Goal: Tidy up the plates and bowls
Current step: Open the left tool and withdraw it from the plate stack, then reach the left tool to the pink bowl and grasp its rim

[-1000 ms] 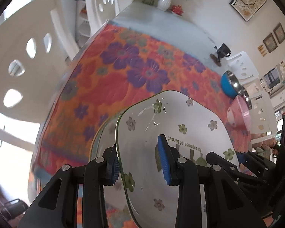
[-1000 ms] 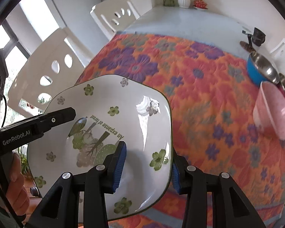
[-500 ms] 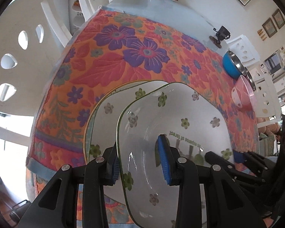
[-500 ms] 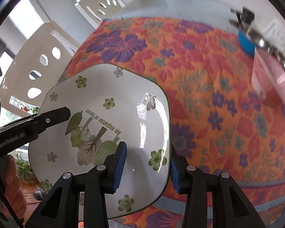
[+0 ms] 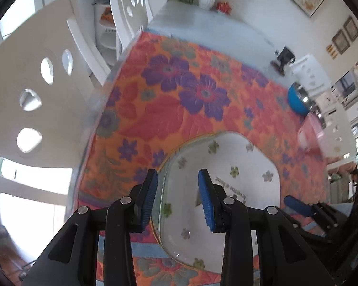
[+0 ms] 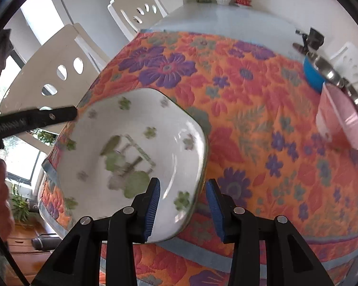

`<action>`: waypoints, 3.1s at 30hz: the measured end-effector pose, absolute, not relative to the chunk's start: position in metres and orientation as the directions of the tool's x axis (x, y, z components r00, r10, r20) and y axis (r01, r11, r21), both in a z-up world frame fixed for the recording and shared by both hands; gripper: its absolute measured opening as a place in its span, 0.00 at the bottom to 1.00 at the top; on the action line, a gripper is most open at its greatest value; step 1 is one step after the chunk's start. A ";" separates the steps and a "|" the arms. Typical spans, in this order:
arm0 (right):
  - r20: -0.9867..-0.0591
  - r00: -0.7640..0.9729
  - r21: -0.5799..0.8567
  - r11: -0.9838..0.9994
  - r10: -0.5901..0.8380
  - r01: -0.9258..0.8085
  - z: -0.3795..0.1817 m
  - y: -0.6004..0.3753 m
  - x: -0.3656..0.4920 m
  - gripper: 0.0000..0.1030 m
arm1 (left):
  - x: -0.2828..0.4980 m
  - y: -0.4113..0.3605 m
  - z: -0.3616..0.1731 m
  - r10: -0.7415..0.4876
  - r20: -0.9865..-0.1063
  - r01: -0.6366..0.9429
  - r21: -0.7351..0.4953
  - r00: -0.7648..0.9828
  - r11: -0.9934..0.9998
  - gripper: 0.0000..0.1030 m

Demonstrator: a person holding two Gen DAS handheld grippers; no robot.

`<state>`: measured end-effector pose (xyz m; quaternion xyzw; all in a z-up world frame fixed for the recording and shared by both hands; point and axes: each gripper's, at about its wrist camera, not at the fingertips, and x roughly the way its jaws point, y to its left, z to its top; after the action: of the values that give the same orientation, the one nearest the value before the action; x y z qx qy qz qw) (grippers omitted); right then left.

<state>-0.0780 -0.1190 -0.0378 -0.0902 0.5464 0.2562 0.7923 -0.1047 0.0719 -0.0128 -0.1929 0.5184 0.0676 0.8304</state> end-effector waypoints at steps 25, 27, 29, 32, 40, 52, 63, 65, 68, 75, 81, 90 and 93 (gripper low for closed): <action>-0.888 0.356 0.168 0.927 0.290 -0.336 -0.011 -0.161 -0.052 0.42 | -0.030 0.022 0.055 -0.202 -0.785 -0.041 -0.277 0.586 0.960 0.34; -0.890 0.346 0.181 0.925 0.299 -0.334 -0.011 -0.167 -0.047 0.42 | -0.026 0.011 0.063 -0.204 -0.778 -0.027 -0.273 0.595 0.962 0.34; -0.885 0.342 0.196 0.919 0.316 -0.342 -0.009 -0.172 -0.042 0.42 | -0.024 -0.001 0.071 -0.193 -0.773 -0.020 -0.258 0.604 0.966 0.38; -0.869 0.359 0.203 0.906 0.342 -0.370 0.001 -0.182 -0.038 0.42 | -0.021 -0.014 0.080 -0.176 -0.775 -0.033 -0.246 0.607 0.969 0.39; -0.848 0.359 0.223 0.878 0.389 -0.425 0.015 -0.205 -0.026 0.47 | -0.020 -0.050 0.098 -0.119 -0.782 -0.068 -0.202 0.612 0.977 0.42; -0.853 0.331 0.233 0.862 0.404 -0.451 0.014 -0.235 0.002 0.48 | -0.015 -0.083 0.101 -0.087 -0.793 -0.112 -0.192 0.602 0.975 0.53; -0.824 0.440 0.165 0.895 0.356 -0.416 0.020 -0.272 0.017 0.57 | 0.018 -0.096 0.104 -0.155 -0.776 -0.081 -0.256 0.611 0.963 0.67; -0.815 0.476 0.134 0.907 0.330 -0.399 0.019 -0.281 0.019 0.63 | 0.026 -0.099 0.104 -0.175 -0.771 -0.067 -0.272 0.613 0.960 0.68; -0.810 0.509 0.117 0.930 0.292 -0.348 0.016 -0.299 0.032 0.64 | 0.045 -0.104 0.097 -0.236 -0.761 -0.043 -0.328 0.605 0.944 0.68; -0.839 0.524 0.128 0.989 0.148 -0.073 -0.008 -0.364 0.081 0.67 | 0.108 -0.136 0.037 -0.381 -0.794 0.009 -0.428 0.473 0.904 0.68; -0.887 0.450 0.168 0.980 0.101 0.111 -0.041 -0.411 0.124 0.68 | 0.150 -0.183 -0.029 -0.458 -0.831 0.058 -0.465 0.316 0.883 0.68; -0.912 0.363 0.225 0.973 0.190 0.057 -0.082 -0.408 0.166 0.47 | 0.170 -0.231 -0.087 -0.444 -0.883 0.109 -0.431 0.153 0.896 0.23; -0.904 0.352 0.255 0.967 0.244 -0.017 -0.085 -0.395 0.168 0.13 | 0.169 -0.236 -0.090 -0.466 -0.871 0.110 -0.454 0.154 0.884 0.12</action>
<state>0.1684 -0.3949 -0.0852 0.1008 0.5637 0.0799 0.8159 0.1686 -0.2361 -0.0896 -0.1435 0.6213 -0.1930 0.7458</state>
